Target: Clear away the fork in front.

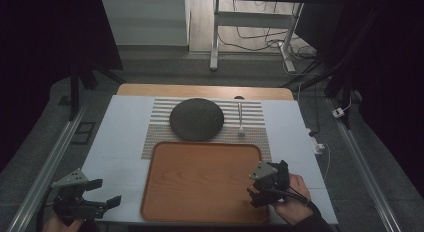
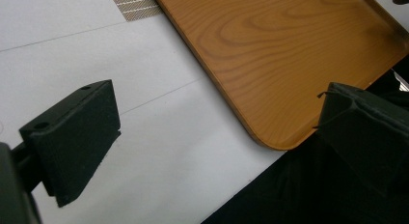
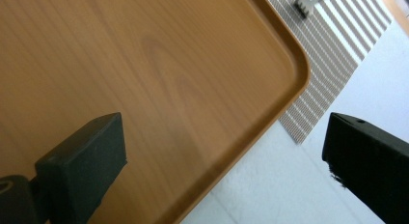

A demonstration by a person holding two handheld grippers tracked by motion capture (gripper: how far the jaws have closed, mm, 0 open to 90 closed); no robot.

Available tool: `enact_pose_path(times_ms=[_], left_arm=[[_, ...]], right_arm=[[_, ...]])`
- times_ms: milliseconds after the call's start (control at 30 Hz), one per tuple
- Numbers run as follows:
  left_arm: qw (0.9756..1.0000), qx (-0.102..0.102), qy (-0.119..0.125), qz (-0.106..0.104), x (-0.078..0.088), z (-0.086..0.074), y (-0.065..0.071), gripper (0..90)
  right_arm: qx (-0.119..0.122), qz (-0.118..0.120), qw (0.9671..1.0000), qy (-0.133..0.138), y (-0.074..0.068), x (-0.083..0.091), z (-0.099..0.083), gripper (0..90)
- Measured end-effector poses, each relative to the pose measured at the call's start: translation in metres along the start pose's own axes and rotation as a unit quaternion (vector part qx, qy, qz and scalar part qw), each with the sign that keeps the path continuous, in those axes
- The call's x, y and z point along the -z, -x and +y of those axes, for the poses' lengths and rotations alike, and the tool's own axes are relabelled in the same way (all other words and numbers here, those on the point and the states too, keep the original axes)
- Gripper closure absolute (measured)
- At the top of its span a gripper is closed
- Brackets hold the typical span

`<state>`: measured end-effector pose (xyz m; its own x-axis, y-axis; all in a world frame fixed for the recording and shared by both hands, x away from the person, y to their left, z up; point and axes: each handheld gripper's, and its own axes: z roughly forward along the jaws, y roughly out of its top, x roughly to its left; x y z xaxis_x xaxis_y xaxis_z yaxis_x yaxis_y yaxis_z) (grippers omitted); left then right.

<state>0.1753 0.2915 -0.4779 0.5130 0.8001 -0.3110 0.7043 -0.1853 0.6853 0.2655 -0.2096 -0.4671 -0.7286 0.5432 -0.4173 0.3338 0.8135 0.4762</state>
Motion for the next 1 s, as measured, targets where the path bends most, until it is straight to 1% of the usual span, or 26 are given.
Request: enact_pose_path(times_ms=[133, 167, 333, 400, 533, 567, 600, 667, 700, 733, 767, 833, 867, 900, 933, 967, 1000], left_arm=[[1.0000, -0.001, 0.000, 0.001, 0.000, 0.000, 0.000, 1.2], [1.0000, -0.001, 0.000, 0.001, 0.000, 0.000, 0.000, 1.2], [1.0000, 0.000, 0.000, 0.000, 0.000, 0.000, 0.000, 1.2], [1.0000, 0.000, 0.000, 0.000, 0.000, 0.000, 0.000, 1.2], [1.0000, 0.000, 0.000, 0.001, 0.000, 0.000, -0.001, 1.2], [1.0000, 0.000, 0.000, 0.001, 0.000, 0.000, -0.001, 1.2], [1.0000, 0.002, 0.000, 0.000, 0.000, 0.000, -0.001, 1.2], [1.0000, 0.002, 0.000, 0.000, 0.000, 0.000, -0.001, 1.2], [1.0000, 0.002, 0.000, 0.000, 0.000, 0.000, -0.001, 1.2], [1.0000, 0.002, 0.000, 0.000, 0.000, 0.000, -0.001, 1.2], [1.0000, 0.002, 0.000, 0.000, 0.000, 0.000, -0.001, 1.2], [1.0000, 0.002, 0.000, 0.000, 0.000, 0.000, -0.001, 1.2], [1.0000, 0.002, 0.000, 0.000, 0.000, 0.000, -0.001, 1.2], [1.0000, 0.002, 0.000, 0.000, 0.000, 0.000, -0.001, 1.2], [1.0000, 0.003, 0.000, 0.000, 0.000, 0.000, -0.001, 1.2], [1.0000, 0.003, 0.000, 0.000, 0.000, 0.000, -0.001, 1.2], [1.0000, 0.003, 0.000, 0.000, 0.000, 0.000, -0.001, 1.2]], right_arm=[[0.028, -0.008, 0.9996, -0.005, -0.002, -0.006, 0.006, 1.8], [0.028, -0.007, 0.9996, -0.005, -0.002, -0.007, 0.008, 1.8], [0.050, -0.018, 0.9985, -0.012, -0.001, -0.013, 0.017, 0.6], [0.063, -0.027, 0.9975, -0.015, -0.001, -0.017, 0.020, 0.3], [0.081, -0.046, 0.9955, -0.022, 0.000, -0.025, 0.027, 1.1], [0.089, -0.045, 0.9947, -0.025, 0.001, -0.027, 0.029, 1.2], [0.097, -0.053, 0.9936, -0.024, 0.001, -0.030, 0.030, 2.0], [0.106, -0.059, 0.9923, -0.025, 0.001, -0.033, 0.033, 3.6], [0.106, -0.059, 0.9923, -0.025, 0.001, -0.033, 0.033, 3.6], [0.115, -0.068, 0.9906, -0.029, 0.001, -0.037, 0.036, 5.7], [0.127, -0.068, 0.9892, -0.028, 0.003, -0.038, 0.037, 7.0], [0.137, -0.077, 0.9872, -0.029, 0.003, -0.043, 0.039, 10.8], [0.146, -0.077, 0.9858, -0.031, 0.005, -0.044, 0.040, 12.2], [0.146, -0.077, 0.9858, -0.031, 0.005, -0.044, 0.040, 12.2], [0.158, -0.087, 0.9829, -0.034, 0.007, -0.049, 0.042, 16.1], [0.164, -0.086, 0.9821, -0.035, 0.009, -0.050, 0.043, 17.5], [0.165, -0.093, 0.9813, -0.035, 0.010, -0.052, 0.043, 19.4]])
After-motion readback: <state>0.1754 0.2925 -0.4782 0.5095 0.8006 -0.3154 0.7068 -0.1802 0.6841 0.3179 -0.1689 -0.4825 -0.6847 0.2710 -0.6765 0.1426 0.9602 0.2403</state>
